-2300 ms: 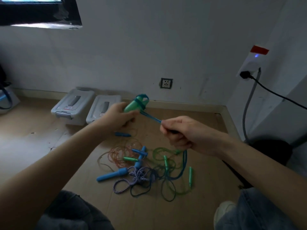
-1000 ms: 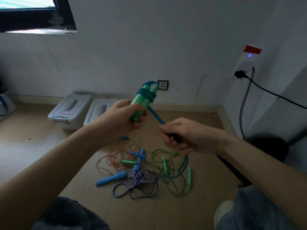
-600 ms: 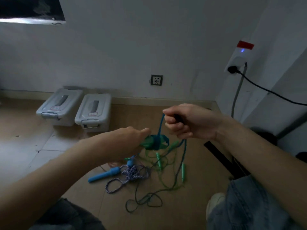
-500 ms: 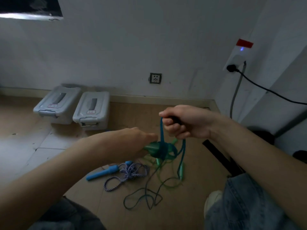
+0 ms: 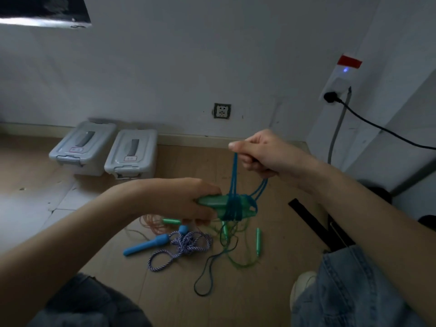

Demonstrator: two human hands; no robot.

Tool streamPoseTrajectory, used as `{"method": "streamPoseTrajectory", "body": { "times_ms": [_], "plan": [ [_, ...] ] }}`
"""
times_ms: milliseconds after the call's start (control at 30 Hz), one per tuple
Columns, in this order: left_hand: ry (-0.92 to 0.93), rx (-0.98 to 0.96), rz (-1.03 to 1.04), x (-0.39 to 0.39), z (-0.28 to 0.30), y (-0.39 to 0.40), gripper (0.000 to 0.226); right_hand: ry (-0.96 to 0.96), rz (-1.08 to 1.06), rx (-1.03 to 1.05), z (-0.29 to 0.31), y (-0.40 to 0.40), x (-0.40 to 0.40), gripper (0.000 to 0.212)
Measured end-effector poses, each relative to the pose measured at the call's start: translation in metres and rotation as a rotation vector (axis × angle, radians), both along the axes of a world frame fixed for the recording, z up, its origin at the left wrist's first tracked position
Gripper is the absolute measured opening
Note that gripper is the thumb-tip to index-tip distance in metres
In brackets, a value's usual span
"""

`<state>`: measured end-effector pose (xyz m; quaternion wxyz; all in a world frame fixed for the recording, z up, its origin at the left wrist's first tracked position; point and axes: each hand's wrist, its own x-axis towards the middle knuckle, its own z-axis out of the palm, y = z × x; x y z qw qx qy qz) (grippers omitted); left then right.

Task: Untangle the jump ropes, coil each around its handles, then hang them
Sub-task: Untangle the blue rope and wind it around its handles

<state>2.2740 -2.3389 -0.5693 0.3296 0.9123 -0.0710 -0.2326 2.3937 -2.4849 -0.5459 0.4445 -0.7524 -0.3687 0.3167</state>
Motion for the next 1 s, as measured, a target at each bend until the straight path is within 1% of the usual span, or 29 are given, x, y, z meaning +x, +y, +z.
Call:
{"method": "streamPoseTrajectory", "body": {
  "times_ms": [100, 200, 267, 367, 433, 533, 600, 667, 733, 800, 833, 867, 933, 967, 1000],
  "plan": [
    [0.128, -0.035, 0.122, 0.003, -0.005, 0.002, 0.008, -0.016, 0.056, 0.123, 0.005, 0.000, -0.004, 0.047],
    [0.238, -0.088, 0.164, 0.005, -0.009, 0.001, 0.013, -0.053, 0.126, 0.113, 0.000, 0.004, -0.011, 0.048],
    [0.266, -0.076, 0.124, 0.004, -0.008, -0.003, 0.014, -0.079, 0.091, 0.086, -0.005, 0.006, -0.010, 0.049],
    [0.198, -0.064, 0.033, -0.001, 0.001, -0.007, 0.013, -0.142, 0.001, 0.026, -0.011, 0.006, -0.002, 0.051],
    [0.075, -0.053, -0.048, -0.005, 0.011, -0.006, 0.018, -0.146, 0.001, -0.036, -0.014, 0.005, 0.003, 0.051],
    [-0.133, 0.012, -0.107, -0.010, 0.025, -0.002, 0.024, -0.067, 0.015, -0.131, -0.018, 0.003, 0.009, 0.050],
    [-0.220, -0.010, -0.095, -0.012, 0.029, 0.001, 0.026, 0.000, 0.102, -0.222, -0.020, -0.001, 0.011, 0.044],
    [-0.314, -0.040, -0.021, -0.012, 0.029, 0.003, 0.023, 0.133, 0.222, -0.280, -0.023, -0.005, 0.011, 0.043],
    [-0.350, -0.138, 0.067, -0.012, 0.028, 0.003, 0.027, 0.278, 0.328, -0.309, -0.026, -0.008, 0.010, 0.043],
    [-0.350, -0.227, 0.075, -0.012, 0.026, 0.001, 0.041, 0.349, 0.375, -0.332, -0.026, -0.011, 0.010, 0.036],
    [-0.348, -0.251, 0.068, -0.011, 0.025, 0.001, 0.041, 0.370, 0.377, -0.338, -0.027, -0.012, 0.010, 0.034],
    [-0.349, -0.287, 0.084, -0.010, 0.025, 0.001, 0.037, 0.389, 0.368, -0.324, -0.027, -0.012, 0.009, 0.031],
    [-0.334, -0.433, 0.231, -0.009, 0.028, 0.005, 0.023, 0.446, 0.346, -0.191, -0.029, -0.011, 0.004, 0.013],
    [-0.322, -0.518, 0.325, -0.008, 0.029, 0.008, 0.021, 0.511, 0.340, -0.090, -0.031, -0.010, 0.003, 0.011],
    [-0.309, -0.590, 0.402, -0.007, 0.031, 0.011, 0.024, 0.593, 0.336, 0.005, -0.031, -0.008, 0.001, 0.018]
  ]
}}
